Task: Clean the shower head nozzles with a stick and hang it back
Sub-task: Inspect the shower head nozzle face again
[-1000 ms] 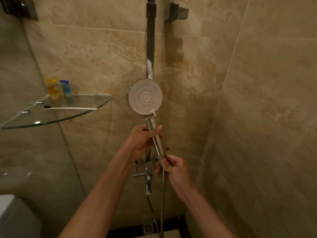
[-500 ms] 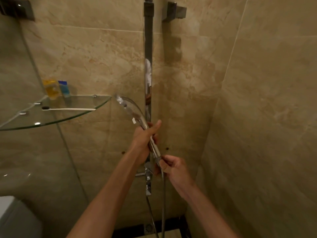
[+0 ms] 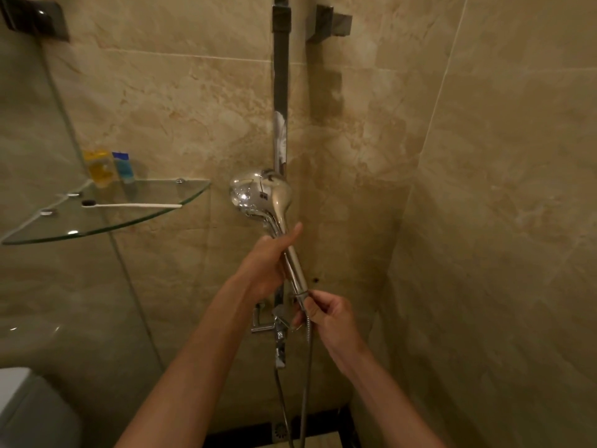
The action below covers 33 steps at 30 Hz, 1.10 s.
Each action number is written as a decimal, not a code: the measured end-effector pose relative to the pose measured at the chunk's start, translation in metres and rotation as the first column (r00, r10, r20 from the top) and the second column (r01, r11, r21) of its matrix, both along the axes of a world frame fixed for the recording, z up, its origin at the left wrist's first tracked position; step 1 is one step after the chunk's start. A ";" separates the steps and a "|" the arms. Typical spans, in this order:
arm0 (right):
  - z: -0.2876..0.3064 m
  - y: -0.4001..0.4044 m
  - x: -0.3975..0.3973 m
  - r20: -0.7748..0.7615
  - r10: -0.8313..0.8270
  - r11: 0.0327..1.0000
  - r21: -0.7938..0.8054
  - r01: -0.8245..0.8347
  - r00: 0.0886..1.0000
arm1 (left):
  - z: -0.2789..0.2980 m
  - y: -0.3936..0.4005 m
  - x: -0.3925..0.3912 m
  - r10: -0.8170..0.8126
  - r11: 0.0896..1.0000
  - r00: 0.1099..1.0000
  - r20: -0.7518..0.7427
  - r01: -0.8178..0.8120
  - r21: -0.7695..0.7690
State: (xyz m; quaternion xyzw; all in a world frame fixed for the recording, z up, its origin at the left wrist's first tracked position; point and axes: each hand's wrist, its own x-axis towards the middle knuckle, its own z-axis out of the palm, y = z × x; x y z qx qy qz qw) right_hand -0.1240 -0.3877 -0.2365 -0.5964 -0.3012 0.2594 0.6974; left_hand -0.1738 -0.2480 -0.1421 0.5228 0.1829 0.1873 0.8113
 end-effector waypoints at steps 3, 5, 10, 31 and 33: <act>-0.003 0.002 -0.001 0.015 -0.064 0.998 -0.009 0.064 0.998 | 0.000 -0.008 0.006 0.188 0.980 0.982 -0.006 -0.187 0.071; -0.004 0.003 -0.003 0.029 -0.064 0.998 -0.027 0.065 0.998 | -0.003 -0.013 0.009 0.270 0.956 0.963 -0.014 -0.267 0.126; 0.000 0.001 -0.008 0.055 -0.016 0.998 -0.053 0.019 0.998 | -0.010 -0.012 0.016 0.352 0.931 0.936 -0.012 -0.349 0.107; -0.003 -0.003 -0.006 -0.204 0.028 0.997 0.069 -0.014 0.978 | -0.006 -0.021 0.010 0.116 0.988 0.982 0.147 -0.129 0.085; 0.002 -0.006 -0.005 -0.248 0.077 0.992 0.116 -0.049 0.966 | -0.007 -0.020 0.008 -0.003 0.996 0.966 0.258 0.025 -0.084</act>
